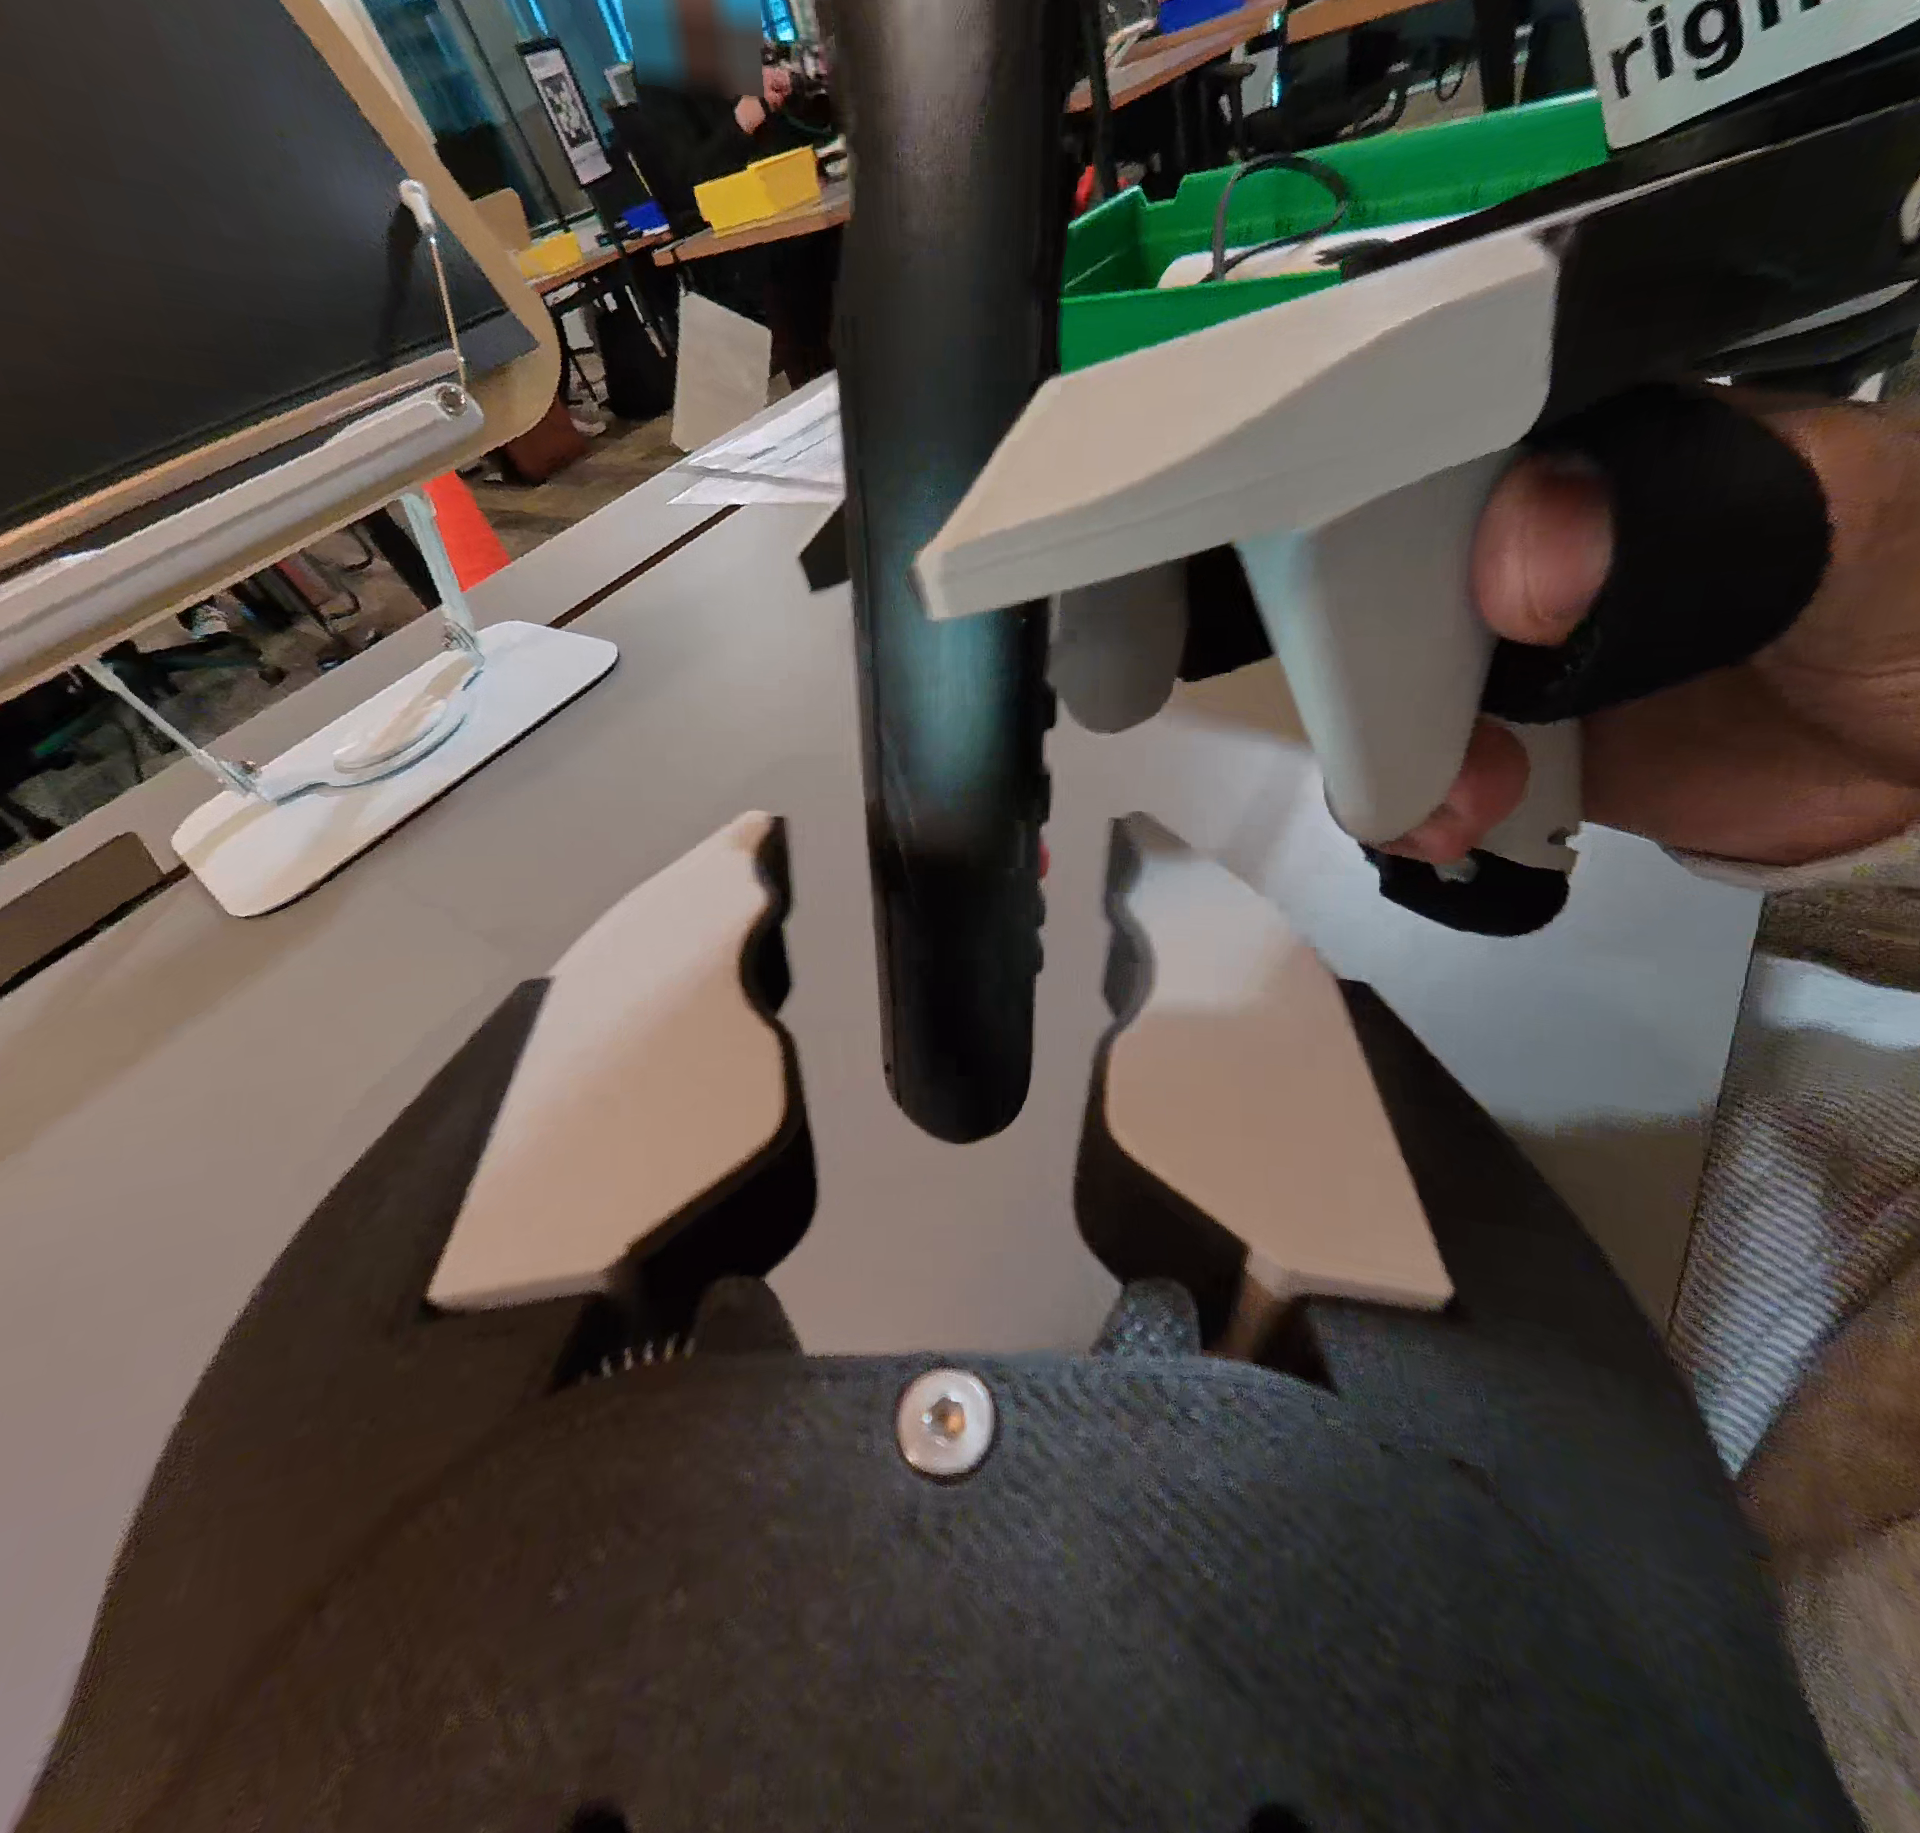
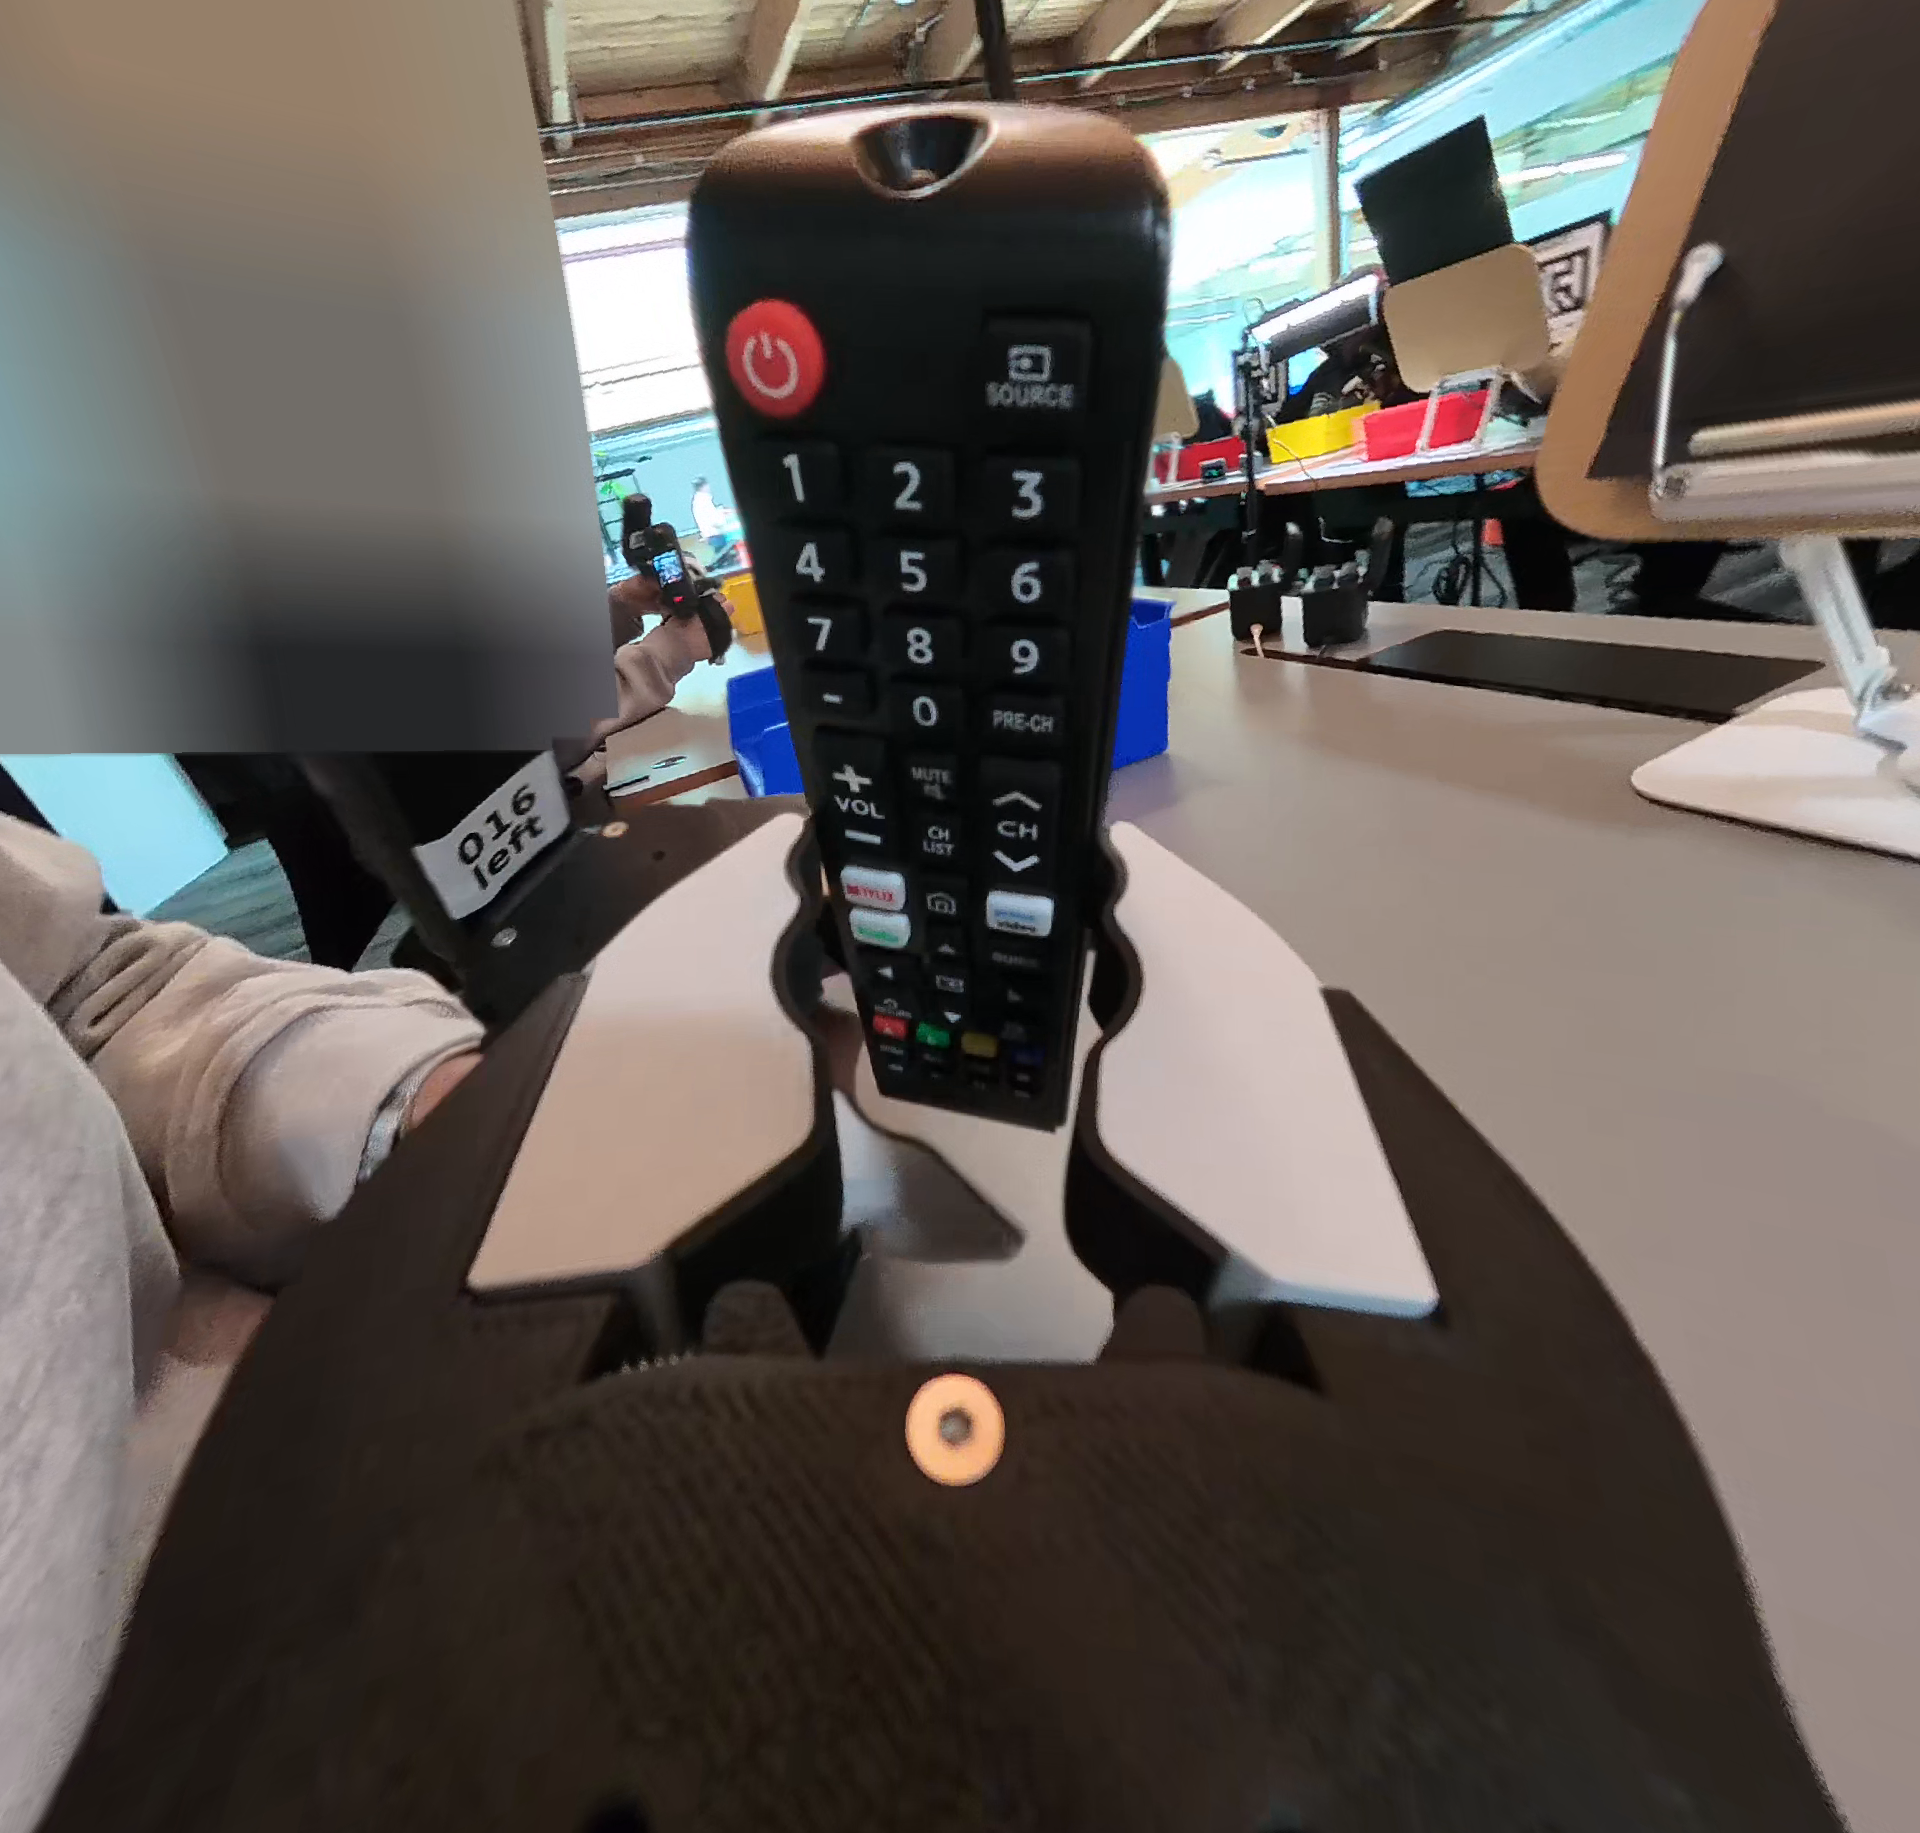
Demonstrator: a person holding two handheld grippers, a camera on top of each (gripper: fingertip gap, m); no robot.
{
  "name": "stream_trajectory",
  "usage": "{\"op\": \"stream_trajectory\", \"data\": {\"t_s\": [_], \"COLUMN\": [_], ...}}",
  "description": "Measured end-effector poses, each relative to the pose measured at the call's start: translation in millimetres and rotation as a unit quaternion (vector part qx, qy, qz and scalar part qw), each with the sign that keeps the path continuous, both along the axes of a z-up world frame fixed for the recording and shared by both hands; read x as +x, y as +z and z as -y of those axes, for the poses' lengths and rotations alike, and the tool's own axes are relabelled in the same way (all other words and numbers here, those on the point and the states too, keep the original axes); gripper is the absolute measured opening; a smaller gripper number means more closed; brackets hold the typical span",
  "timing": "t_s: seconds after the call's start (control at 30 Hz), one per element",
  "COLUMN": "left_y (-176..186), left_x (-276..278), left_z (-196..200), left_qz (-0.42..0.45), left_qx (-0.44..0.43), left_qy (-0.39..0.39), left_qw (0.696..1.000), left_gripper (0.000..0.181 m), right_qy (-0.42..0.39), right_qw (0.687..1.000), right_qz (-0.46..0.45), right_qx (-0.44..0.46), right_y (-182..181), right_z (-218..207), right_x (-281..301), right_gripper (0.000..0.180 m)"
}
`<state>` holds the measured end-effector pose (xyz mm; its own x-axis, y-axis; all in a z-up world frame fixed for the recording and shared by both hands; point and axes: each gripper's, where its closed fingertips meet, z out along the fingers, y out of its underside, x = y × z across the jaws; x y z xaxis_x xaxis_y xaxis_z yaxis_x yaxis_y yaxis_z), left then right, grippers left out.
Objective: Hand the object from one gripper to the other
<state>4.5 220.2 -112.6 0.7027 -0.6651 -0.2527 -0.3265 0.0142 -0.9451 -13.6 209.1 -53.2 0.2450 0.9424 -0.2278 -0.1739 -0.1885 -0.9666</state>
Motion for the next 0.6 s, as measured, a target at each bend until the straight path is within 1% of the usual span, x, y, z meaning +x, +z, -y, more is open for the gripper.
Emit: {"op": "stream_trajectory", "data": {"t_s": [0.03, 0.1, 0.13, 0.17, 0.23, 0.3, 0.33, 0.37, 0.4, 0.5, 0.6], "left_y": [0.0, 1.3, 3.0, 6.5, 13.5, 15.3, 14.6, 14.8, 15.2, 5.4, -1.4], "left_x": [-0.3, 2.2, 2.8, 5.2, 10.4, 13.7, 13.5, 13.0, 12.7, 13.9, 19.5], "left_z": [-1.0, -0.1, 1.0, 5.0, 18.1, 32.4, 37.1, 42.5, 46.7, 55.0, 62.2], "left_qz": [0.010, 0.046, 0.072, 0.106, 0.180, 0.225, 0.230, 0.228, 0.223, 0.197, 0.173], "left_qx": [-0.006, -0.026, -0.042, -0.063, -0.125, -0.200, -0.227, -0.240, -0.247, -0.269, -0.272], "left_qy": [-0.003, -0.035, -0.054, -0.086, -0.163, -0.231, -0.251, -0.272, -0.287, -0.308, -0.322], "left_qw": [1.000, 0.998, 0.995, 0.989, 0.962, 0.925, 0.912, 0.903, 0.898, 0.891, 0.890], "left_gripper": [0.072, 0.097, 0.105, 0.109, 0.107, 0.099, 0.089, 0.075, 0.071, 0.078, 0.082], "right_qy": [0.009, 0.045, 0.068, 0.092, 0.143, 0.184, 0.197, 0.203, 0.208, 0.235, 0.254], "right_qw": [1.000, 0.999, 0.997, 0.995, 0.990, 0.983, 0.980, 0.979, 0.978, 0.972, 0.967], "right_qz": [0.001, 0.004, 0.006, 0.007, 0.005, 0.006, 0.012, 0.019, 0.022, 0.017, 0.019], "right_qx": [0.010, 0.025, 0.029, 0.029, 0.018, 0.007, 0.004, 0.002, 0.001, -0.007, -0.018], "right_y": [2.2, 5.1, 5.0, 4.0, 1.0, -1.7, -3.5, -5.1, -5.6, -3.9, -5.9], "right_z": [0.0, 2.4, 4.4, 6.7, 13.4, 20.5, 23.4, 25.1, 27.1, 36.1, 41.7], "right_x": [1.7, 4.2, 5.1, 5.8, 7.0, 7.7, 7.8, 7.5, 7.1, 6.3, 5.0], "right_gripper": [0.051, 0.050, 0.050, 0.050, 0.051, 0.050, 0.050, 0.051, 0.050, 0.050, 0.050]}}
